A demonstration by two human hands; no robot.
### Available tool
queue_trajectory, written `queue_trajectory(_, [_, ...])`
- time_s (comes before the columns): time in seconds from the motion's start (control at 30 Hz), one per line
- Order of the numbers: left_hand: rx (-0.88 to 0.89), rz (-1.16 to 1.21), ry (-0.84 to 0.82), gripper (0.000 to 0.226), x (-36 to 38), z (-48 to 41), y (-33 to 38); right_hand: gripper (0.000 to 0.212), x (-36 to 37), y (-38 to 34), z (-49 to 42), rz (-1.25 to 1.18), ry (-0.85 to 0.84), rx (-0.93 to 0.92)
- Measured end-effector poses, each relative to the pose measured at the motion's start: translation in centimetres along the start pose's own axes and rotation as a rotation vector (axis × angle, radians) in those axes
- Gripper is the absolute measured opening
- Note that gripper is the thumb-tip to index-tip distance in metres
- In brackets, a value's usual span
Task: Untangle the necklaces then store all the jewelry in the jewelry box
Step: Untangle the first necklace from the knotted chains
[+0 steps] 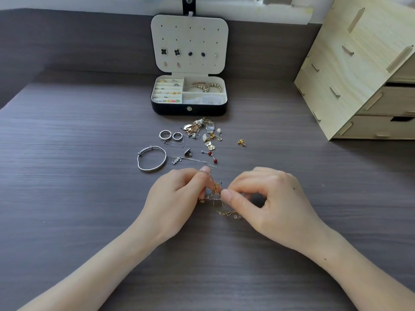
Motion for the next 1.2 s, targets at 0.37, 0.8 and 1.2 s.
queue_trajectory(0.37, [-0.003, -0.007, -0.030, 0.057, -0.1, 0.0, -0.1, 0.015, 1.3, 1.6, -0.8, 0.005, -0.076, 0.055])
queue_trajectory(0.8, [-0.024, 0.010, 0.030, 0.041, -0.1, 0.2, 0.2, 0.008, 0.4, 1.3, -1.2, -0.119, 0.187, -0.049])
queue_trajectory(1.2, [0.001, -0.216, 0.033, 0.043, 0.1, 0.4, 1.0, 0.008, 1.0, 1.8, -1.4, -0.035, 0.266, -0.159])
Point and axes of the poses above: each hand's wrist, its own z-axis away from the middle knuckle, its own x-axis out of the palm, y = z × x, the point moved 2 cm from there along -z, towards the middle knuckle, and after that the axes turned 8 degrees about y, right-handed, at the moved point
